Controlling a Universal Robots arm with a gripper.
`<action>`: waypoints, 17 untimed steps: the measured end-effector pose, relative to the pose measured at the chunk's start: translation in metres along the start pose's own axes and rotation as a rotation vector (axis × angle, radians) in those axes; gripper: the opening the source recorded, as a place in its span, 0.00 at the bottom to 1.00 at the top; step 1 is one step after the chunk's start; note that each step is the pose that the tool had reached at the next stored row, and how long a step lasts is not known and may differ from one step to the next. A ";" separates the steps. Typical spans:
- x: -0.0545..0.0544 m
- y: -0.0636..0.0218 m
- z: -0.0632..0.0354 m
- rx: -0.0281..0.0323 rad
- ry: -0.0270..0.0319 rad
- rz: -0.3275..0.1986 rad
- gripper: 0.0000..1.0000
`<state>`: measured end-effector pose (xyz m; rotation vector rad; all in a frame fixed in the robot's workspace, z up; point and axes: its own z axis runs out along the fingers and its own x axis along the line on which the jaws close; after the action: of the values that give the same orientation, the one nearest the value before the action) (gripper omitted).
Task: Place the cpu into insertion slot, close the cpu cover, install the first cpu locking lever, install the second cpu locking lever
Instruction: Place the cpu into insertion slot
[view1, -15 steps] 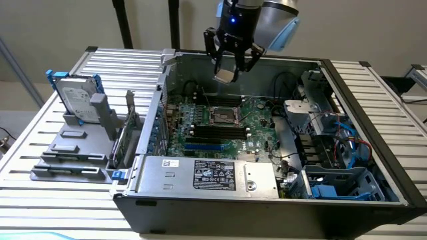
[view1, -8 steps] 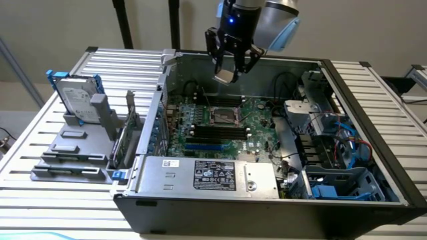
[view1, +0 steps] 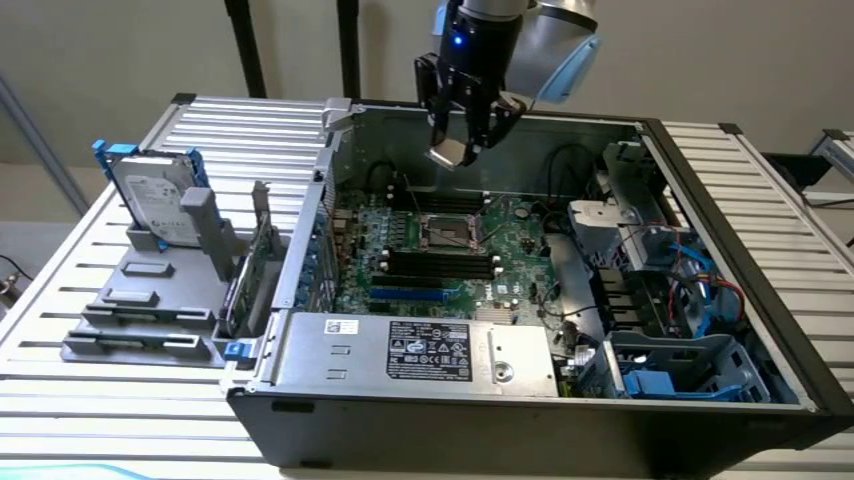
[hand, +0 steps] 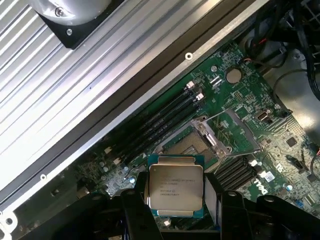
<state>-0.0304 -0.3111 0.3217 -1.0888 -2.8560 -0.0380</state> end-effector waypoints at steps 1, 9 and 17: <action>0.000 0.0000 0.0001 -0.0015 0.0001 0.018 0.54; 0.000 0.0000 0.0011 -0.0145 0.0011 0.164 0.54; 0.000 0.0000 0.0021 -0.0273 0.0022 0.308 0.54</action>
<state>-0.0303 -0.3111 0.3196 -1.5184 -2.6579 -0.0577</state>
